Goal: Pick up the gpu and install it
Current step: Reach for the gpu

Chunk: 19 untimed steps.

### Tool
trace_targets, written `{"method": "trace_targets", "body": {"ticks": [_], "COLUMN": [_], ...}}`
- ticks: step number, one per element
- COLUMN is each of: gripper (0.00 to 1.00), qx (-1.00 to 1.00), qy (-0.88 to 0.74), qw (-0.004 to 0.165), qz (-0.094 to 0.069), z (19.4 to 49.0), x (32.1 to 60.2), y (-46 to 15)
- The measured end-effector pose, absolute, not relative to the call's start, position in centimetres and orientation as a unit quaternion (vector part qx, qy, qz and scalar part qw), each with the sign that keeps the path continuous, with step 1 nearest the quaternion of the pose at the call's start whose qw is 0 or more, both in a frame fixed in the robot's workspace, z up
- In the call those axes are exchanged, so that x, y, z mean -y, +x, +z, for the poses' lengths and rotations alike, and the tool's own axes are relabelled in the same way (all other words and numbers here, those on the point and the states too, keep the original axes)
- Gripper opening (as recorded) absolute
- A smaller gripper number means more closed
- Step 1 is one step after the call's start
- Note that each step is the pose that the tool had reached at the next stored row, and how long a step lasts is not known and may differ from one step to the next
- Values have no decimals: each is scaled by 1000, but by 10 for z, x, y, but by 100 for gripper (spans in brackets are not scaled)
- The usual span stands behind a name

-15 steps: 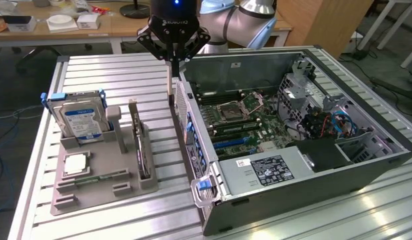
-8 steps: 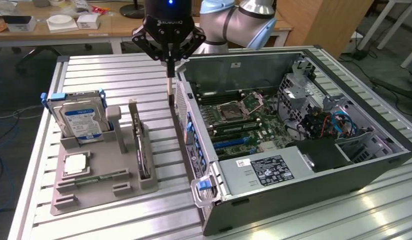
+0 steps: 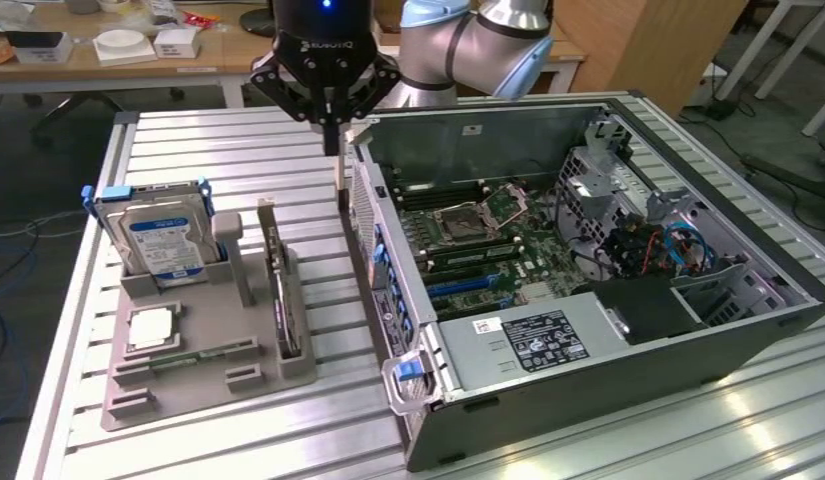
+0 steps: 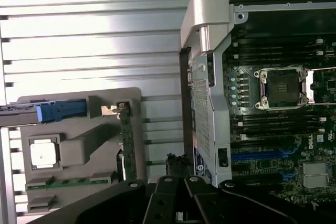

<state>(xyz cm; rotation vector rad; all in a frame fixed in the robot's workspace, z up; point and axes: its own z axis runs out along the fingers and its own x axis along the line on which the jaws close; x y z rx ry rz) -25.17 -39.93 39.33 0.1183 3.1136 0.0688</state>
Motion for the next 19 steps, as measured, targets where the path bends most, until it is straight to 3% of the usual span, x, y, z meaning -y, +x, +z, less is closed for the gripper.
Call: {"method": "trace_targets", "body": {"ticks": [19], "gripper": [10], "qx": [-999], "qy": [39], "qw": [13], "qz": [22], "z": [393], "x": [400], "y": [-282]}}
